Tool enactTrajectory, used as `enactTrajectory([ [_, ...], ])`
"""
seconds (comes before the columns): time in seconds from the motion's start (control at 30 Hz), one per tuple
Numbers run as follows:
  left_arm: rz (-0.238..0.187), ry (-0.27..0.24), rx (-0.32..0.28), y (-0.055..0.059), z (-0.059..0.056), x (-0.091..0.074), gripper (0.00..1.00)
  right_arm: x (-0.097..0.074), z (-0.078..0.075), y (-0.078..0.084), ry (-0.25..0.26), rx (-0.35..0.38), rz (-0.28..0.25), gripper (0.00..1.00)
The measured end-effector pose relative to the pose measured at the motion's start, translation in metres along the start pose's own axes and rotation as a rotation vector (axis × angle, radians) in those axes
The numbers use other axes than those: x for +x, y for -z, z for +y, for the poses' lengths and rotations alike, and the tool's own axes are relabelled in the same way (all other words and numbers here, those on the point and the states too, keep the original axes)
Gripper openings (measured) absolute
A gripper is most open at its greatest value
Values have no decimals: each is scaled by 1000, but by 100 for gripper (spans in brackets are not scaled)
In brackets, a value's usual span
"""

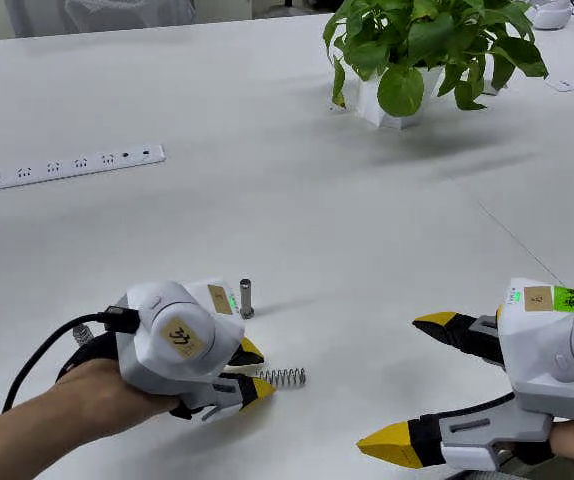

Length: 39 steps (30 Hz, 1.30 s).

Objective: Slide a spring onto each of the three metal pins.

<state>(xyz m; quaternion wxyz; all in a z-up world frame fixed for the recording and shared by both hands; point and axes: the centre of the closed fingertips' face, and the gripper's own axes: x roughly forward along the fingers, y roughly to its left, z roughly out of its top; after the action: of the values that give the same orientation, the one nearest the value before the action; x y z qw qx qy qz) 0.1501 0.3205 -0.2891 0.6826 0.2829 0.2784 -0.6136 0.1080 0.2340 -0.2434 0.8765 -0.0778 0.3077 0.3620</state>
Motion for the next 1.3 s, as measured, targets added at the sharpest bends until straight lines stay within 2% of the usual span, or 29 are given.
enactTrajectory([
  [0.23,43,35,10,6,-3,3,19,-2,0,-1,8,7,-8,91],
  [0.5,65,38,35,7,-3,4,15,-4,-2,-1,16,13,-12,91],
  [0.63,98,45,54,9,-3,2,13,-5,-2,-1,18,15,-15,91],
  [1.0,135,50,89,8,-2,4,11,-4,-1,-2,16,17,-20,90],
  [1.3,141,38,76,9,-2,4,10,-2,4,-1,6,23,-20,90],
])
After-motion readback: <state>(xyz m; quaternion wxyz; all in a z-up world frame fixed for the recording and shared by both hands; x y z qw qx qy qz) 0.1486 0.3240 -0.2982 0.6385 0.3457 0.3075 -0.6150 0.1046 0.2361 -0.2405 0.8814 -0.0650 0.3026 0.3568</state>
